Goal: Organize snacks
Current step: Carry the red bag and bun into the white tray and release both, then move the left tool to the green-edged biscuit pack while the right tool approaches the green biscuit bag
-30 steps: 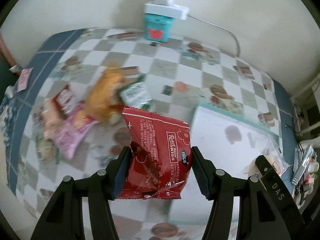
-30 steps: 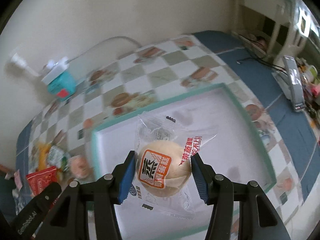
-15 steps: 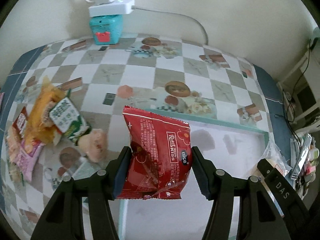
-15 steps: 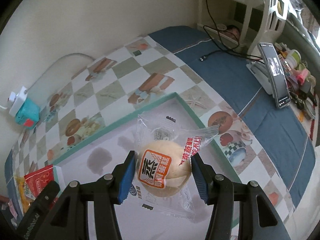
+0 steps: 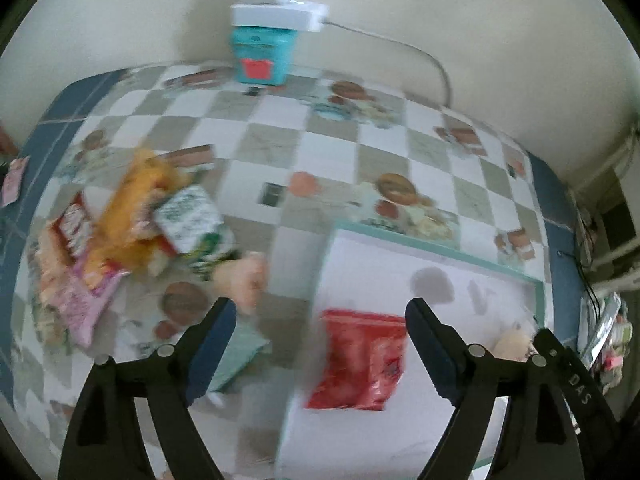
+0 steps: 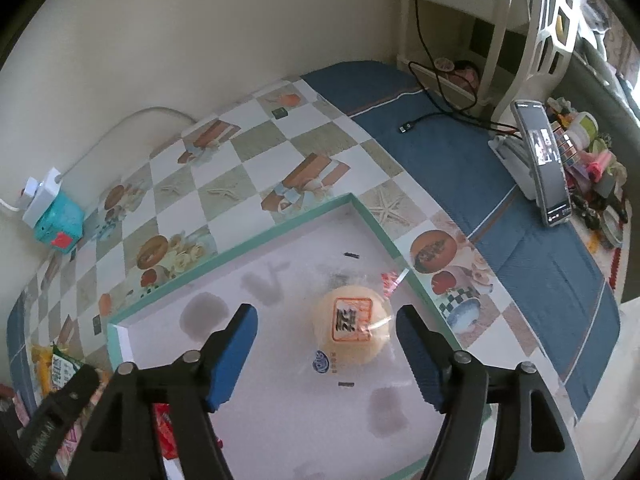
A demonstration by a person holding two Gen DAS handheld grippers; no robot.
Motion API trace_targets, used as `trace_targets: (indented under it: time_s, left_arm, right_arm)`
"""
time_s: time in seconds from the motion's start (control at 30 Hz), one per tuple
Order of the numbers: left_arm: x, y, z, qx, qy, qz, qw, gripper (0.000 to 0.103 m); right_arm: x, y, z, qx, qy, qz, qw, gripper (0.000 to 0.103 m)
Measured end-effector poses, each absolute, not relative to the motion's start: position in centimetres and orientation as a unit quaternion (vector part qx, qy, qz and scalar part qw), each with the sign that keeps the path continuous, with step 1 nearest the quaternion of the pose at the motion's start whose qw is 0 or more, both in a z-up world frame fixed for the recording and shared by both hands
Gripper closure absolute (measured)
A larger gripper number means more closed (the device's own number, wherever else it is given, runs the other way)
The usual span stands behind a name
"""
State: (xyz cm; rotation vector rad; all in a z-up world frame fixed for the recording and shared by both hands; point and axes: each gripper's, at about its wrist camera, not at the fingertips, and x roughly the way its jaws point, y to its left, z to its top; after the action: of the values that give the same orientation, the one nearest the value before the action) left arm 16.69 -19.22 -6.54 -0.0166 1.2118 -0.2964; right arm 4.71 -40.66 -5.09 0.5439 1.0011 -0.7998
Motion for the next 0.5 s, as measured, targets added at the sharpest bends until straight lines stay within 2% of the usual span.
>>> trace_targets:
  time_s: [0.07,0.17,0.27,0.37,0.5]
  left_arm:
    - [16.9,-17.2,-5.9,-0.018,0.562,-0.121,0.818,0.013]
    - [17.0,-14.4,-5.0,-0.023,0.554,-0.091,0.827,0.013]
    - [16.8,-11.8,-4.5,-0.024,0.552,-0.069,0.831,0.006]
    - [16.4,-9.8,-3.7,-0.018,0.541,-0.056,0.839,0.005]
    - [15.9,-6.9,-2.9,-0.012,0.523,-0.038,0.851,0.005]
  right_arm:
    - [4.5,-40.3,-4.6,0.249,0.459,-0.368,0.769,0.026]
    - [4.2,-39.2,-3.6,0.24,0.455,-0.366,0.775,0.02]
    - [4.2,-37.7,-2.8,0.233,0.453,-0.358,0.782,0.02]
    - [4.3,-35.6,-2.2,0.223,0.45,-0.346,0.792,0.02]
    - [4.9,-32.1,-1.9,0.202,0.454,-0.319,0.807,0.01]
